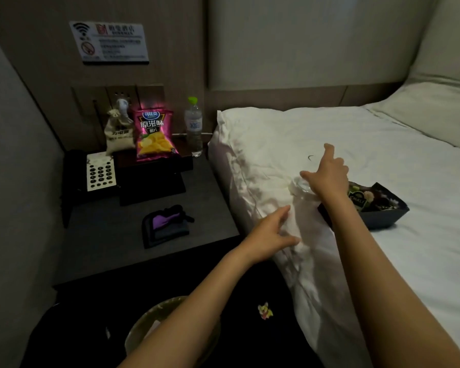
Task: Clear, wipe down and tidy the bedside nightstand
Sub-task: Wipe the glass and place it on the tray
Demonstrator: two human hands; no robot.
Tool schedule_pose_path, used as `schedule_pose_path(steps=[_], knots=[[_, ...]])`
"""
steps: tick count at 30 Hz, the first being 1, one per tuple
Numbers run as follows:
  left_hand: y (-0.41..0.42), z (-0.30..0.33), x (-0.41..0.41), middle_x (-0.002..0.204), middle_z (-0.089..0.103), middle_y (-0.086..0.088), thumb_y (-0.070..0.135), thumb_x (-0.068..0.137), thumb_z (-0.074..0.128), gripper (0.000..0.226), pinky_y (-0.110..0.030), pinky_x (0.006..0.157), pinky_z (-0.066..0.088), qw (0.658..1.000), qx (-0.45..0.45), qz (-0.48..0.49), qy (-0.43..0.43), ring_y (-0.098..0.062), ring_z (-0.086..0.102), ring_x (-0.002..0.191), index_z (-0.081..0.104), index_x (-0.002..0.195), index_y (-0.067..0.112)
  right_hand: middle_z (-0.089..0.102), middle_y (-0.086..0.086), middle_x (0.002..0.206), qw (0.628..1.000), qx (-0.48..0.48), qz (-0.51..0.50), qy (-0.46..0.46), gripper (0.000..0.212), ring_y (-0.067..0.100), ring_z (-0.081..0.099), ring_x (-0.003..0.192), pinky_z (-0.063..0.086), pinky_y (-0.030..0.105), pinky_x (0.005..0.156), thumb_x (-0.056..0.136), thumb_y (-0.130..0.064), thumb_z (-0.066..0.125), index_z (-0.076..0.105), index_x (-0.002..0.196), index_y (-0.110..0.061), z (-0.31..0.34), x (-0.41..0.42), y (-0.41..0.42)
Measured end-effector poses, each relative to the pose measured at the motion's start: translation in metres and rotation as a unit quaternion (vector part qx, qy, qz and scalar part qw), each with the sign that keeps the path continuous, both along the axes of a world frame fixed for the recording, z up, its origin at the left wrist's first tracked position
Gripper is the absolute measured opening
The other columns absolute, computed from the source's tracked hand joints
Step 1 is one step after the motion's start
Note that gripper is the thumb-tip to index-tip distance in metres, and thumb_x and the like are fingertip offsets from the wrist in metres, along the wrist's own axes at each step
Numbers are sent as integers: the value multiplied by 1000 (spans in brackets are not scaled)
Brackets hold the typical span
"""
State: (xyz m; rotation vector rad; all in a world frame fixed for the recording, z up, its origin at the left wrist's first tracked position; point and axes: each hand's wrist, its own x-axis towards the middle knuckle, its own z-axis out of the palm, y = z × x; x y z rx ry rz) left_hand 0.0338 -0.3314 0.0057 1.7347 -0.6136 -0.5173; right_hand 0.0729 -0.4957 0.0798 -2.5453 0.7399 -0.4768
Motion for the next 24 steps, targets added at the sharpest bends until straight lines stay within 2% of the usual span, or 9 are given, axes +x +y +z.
schedule_pose_path(steps=[3,8,11,13,15,17,20,24], knots=[[-2,-7,-3,153,33,-15,4,84,71,84,-30,109,38,1000,22,-16,8,-18,34,140,21,152,8,40,26,137,1000,-10,-12,-17,75,46,43,123,43,49,92,87,-21,72,25,146,-18,0,5,-7],[-1,-11,1,152,36,-11,8,85,70,82,-30,112,35,999,35,-29,-13,-18,36,139,22,152,9,43,27,136,998,53,-5,-32,83,47,54,111,46,46,88,81,-22,77,25,145,-18,-2,13,-17],[3,-15,3,149,40,-10,6,85,70,80,-17,102,37,999,23,-36,-13,-15,38,137,25,151,11,49,25,128,997,44,7,-70,84,43,54,111,47,45,85,75,-19,81,30,142,-20,0,14,-14],[10,-15,8,145,45,-14,6,85,70,77,-11,91,41,999,12,-24,-16,-14,43,133,28,149,12,48,23,122,994,-8,19,-107,84,42,51,110,48,43,77,73,-15,81,32,141,-23,4,13,-5],[20,-12,19,139,49,-17,5,84,71,74,-17,89,45,999,-6,14,-29,-15,47,126,31,147,12,48,20,118,985,-60,37,-157,83,39,48,110,43,37,69,73,-9,78,33,142,-24,10,13,11],[36,-7,33,139,48,-16,4,83,72,77,-27,91,47,996,-23,76,-41,-19,49,125,30,148,11,48,17,116,974,-67,68,-205,84,35,47,110,40,34,70,72,-8,77,34,143,-24,19,13,33],[65,2,57,139,45,-10,5,78,77,83,-25,84,47,983,-63,163,-57,-17,48,124,30,147,15,51,14,116,959,-10,152,-238,88,30,50,107,43,31,78,69,-14,79,35,145,-24,28,16,78],[113,15,85,132,50,-1,4,73,81,83,-21,85,50,965,-98,227,-82,-4,51,118,36,141,19,57,9,114,930,114,281,-208,92,24,55,101,52,39,86,66,-15,83,36,145,-25,15,23,150]])
